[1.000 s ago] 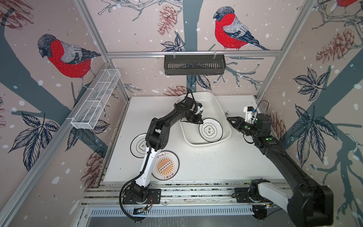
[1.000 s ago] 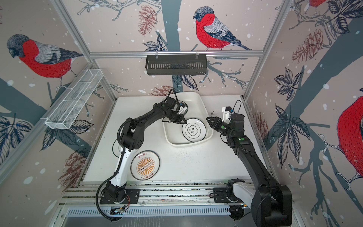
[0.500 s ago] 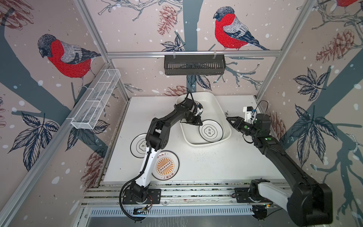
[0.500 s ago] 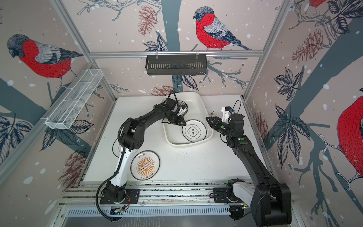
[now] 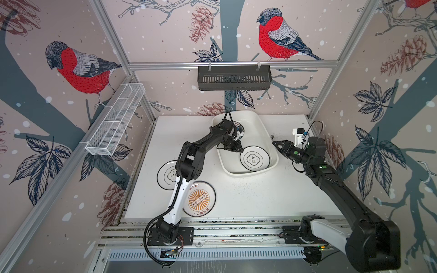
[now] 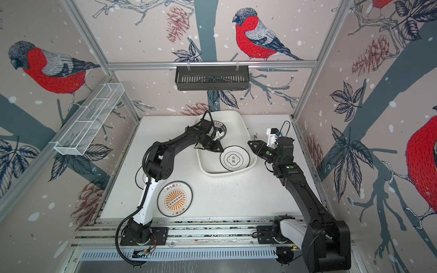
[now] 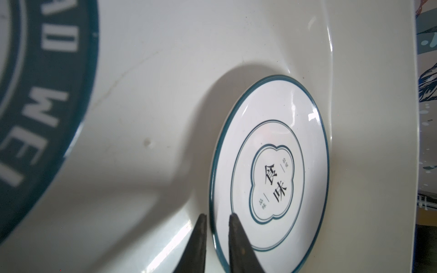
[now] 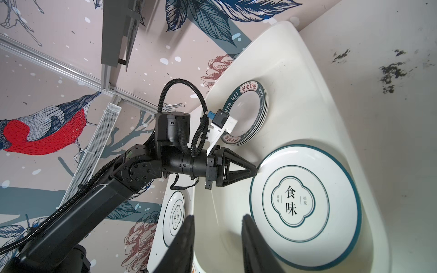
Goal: Place the plates into the plastic bin on the countertop
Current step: 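Open the left gripper and raise it out of the tray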
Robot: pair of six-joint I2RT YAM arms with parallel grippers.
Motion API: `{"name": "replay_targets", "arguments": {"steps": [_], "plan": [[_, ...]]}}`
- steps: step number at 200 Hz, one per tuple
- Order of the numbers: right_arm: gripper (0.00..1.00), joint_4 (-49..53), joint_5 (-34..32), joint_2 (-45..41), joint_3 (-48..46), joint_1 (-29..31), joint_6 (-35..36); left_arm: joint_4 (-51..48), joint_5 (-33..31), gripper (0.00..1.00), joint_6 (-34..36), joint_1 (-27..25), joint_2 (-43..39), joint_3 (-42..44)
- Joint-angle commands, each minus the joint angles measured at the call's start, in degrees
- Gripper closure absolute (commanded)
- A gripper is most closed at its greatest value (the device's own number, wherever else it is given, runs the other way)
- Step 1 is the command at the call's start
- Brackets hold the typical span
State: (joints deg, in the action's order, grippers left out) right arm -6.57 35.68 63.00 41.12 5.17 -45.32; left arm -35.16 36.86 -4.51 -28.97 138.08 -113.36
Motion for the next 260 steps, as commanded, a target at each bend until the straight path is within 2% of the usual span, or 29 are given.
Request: {"name": "replay_targets", "arguments": {"steps": [1,67,112,170,188,211,260], "plan": [[0.65,-2.0,0.6,-0.2,0.2,0.0,-0.6,-0.8,-0.2,0.76,0.9,0.0,-1.1,0.3],[0.62,-2.4,0.5,-0.2,0.5,0.0,-0.7,-0.6,-0.2,0.58,1.0,0.0,-7.8,0.9],[0.60,-2.1,0.7,-0.2,0.8,0.0,-0.5,-1.1,-3.8,0.46,3.8,0.0,-15.4,3.7],[0.57,-3.9,1.6,0.8,0.8,0.0,-1.1,-2.7,-10.4,0.31,11.0,0.5,-29.2,12.2],[0.57,-4.6,1.7,1.1,0.8,0.1,-1.3,-1.0,-12.8,0.22,10.6,1.7,-34.8,17.5],[0.58,-5.3,1.9,1.4,0.9,0.2,-1.3,-0.2,-15.6,0.16,10.6,4.6,-41.0,23.2],[0.58,-7.4,2.3,3.0,0.8,0.9,-1.8,-2.7,-16.2,0.10,14.1,15.2,-51.5,33.2]]}}
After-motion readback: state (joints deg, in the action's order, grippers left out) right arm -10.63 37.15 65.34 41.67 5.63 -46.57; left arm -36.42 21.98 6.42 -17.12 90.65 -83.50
